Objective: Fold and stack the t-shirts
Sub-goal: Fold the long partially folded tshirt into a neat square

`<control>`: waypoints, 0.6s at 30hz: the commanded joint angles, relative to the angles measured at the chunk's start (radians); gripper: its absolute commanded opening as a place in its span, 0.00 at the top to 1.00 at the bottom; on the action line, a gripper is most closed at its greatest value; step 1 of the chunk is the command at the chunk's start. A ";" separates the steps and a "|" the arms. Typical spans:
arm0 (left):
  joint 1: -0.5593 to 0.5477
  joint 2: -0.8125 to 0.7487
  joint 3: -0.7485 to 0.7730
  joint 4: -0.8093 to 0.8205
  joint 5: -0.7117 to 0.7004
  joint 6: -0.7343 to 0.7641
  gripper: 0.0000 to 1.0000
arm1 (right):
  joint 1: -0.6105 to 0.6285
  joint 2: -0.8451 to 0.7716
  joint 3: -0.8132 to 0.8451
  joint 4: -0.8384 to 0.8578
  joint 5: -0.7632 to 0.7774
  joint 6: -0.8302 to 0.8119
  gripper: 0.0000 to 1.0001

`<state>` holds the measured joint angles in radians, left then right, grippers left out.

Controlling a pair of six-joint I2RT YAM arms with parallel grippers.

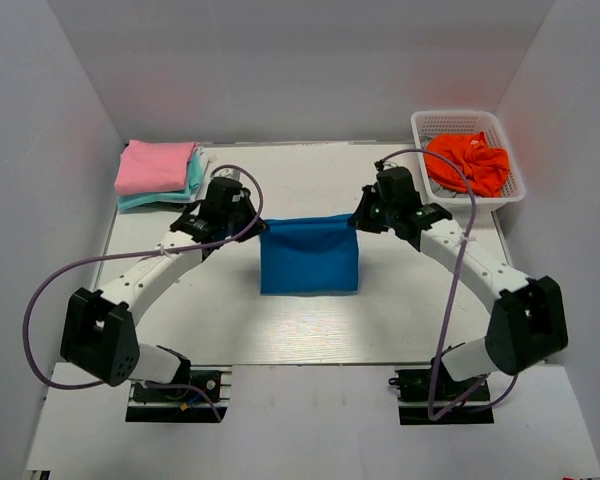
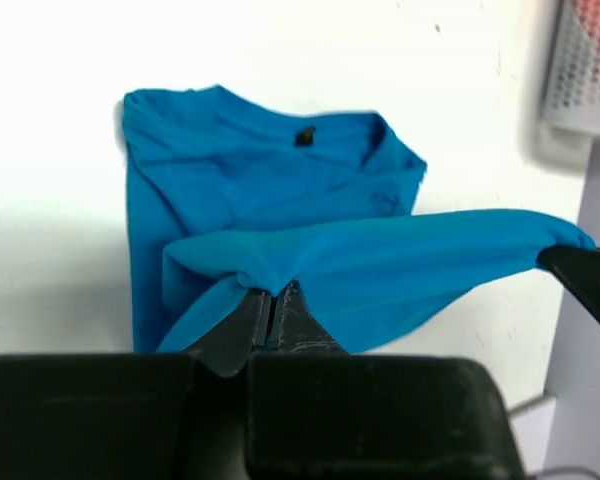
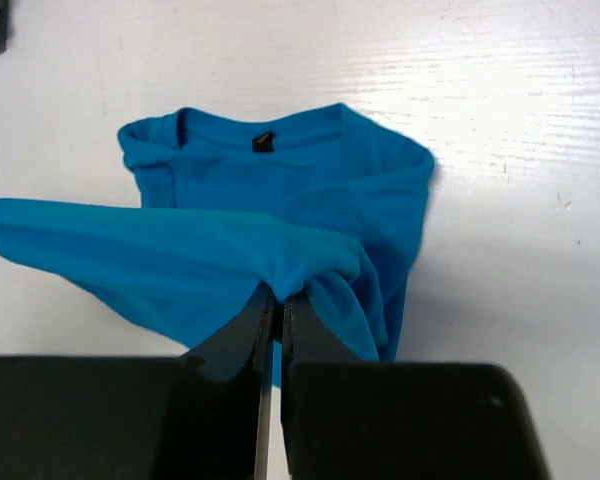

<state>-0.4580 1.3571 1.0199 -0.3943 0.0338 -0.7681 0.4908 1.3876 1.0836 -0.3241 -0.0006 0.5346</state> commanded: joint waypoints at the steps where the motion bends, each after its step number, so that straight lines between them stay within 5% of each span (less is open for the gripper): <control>1: 0.022 0.054 0.057 0.020 -0.101 0.001 1.00 | -0.040 0.092 0.078 0.049 -0.042 -0.018 1.00; 11: 0.050 0.293 0.149 0.057 -0.124 0.001 1.00 | -0.089 0.355 0.188 0.080 -0.153 -0.028 1.00; 12: 0.050 0.324 0.164 0.057 -0.124 0.022 0.96 | -0.098 0.369 0.197 0.107 -0.162 -0.030 1.00; 13: 0.050 0.336 0.177 0.080 -0.124 0.032 0.58 | -0.100 0.385 0.216 0.112 -0.171 -0.031 1.00; 15: 0.061 0.358 0.192 0.101 -0.115 0.044 0.10 | -0.107 0.441 0.271 0.115 -0.186 -0.035 0.49; 17: 0.070 0.370 0.206 0.101 -0.115 0.056 0.00 | -0.104 0.465 0.304 0.102 -0.194 -0.041 0.10; 18: 0.070 0.370 0.215 0.101 -0.106 0.087 0.00 | -0.107 0.467 0.312 0.102 -0.202 -0.048 0.10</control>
<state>-0.3992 1.7523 1.1797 -0.3286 -0.0601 -0.7334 0.3904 1.8599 1.3212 -0.2584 -0.1631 0.5137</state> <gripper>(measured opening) 0.990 0.868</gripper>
